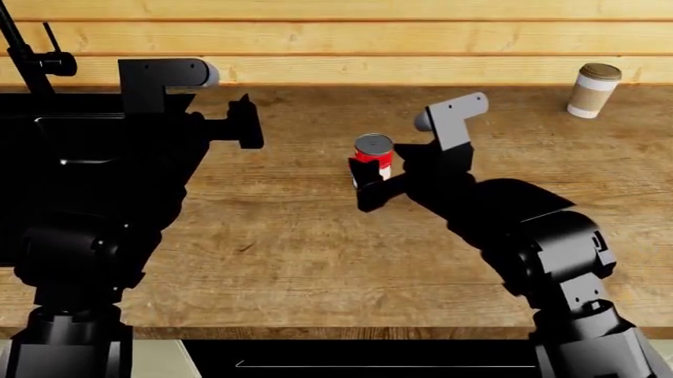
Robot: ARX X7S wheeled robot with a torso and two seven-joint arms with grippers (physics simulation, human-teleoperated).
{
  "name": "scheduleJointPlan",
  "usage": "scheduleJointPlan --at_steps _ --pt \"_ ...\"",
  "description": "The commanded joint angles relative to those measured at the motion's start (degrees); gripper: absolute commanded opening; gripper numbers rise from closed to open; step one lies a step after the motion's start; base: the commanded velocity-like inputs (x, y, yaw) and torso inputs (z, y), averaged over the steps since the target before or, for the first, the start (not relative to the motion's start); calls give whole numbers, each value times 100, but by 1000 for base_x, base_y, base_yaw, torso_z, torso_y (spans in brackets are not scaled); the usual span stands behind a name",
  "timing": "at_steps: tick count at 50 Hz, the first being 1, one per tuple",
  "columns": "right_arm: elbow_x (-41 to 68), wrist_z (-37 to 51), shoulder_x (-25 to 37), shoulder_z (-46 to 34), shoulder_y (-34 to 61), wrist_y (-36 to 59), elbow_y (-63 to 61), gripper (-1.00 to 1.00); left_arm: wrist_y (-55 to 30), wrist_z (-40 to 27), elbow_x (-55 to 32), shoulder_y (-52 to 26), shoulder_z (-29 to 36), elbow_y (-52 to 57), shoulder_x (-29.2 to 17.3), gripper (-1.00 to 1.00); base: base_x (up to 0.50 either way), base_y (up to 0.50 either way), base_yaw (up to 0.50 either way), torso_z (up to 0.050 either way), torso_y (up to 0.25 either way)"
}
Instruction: Pick the cans from the counter and place them in their designated side in the cabinet.
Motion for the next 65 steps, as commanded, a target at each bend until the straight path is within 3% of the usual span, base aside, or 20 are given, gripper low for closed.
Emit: scheduleJointPlan --at_steps 1,65 --pt "-52 -157 -181 -39 117 -287 523 100 62 -1 4 -8 22 -76 3 100 0 0 0 0 0" --pt "-447 93 -204 -231 240 -878 1134 100 208 -40 -89 -74 104 -248 20 100 0 0 0 0 0"
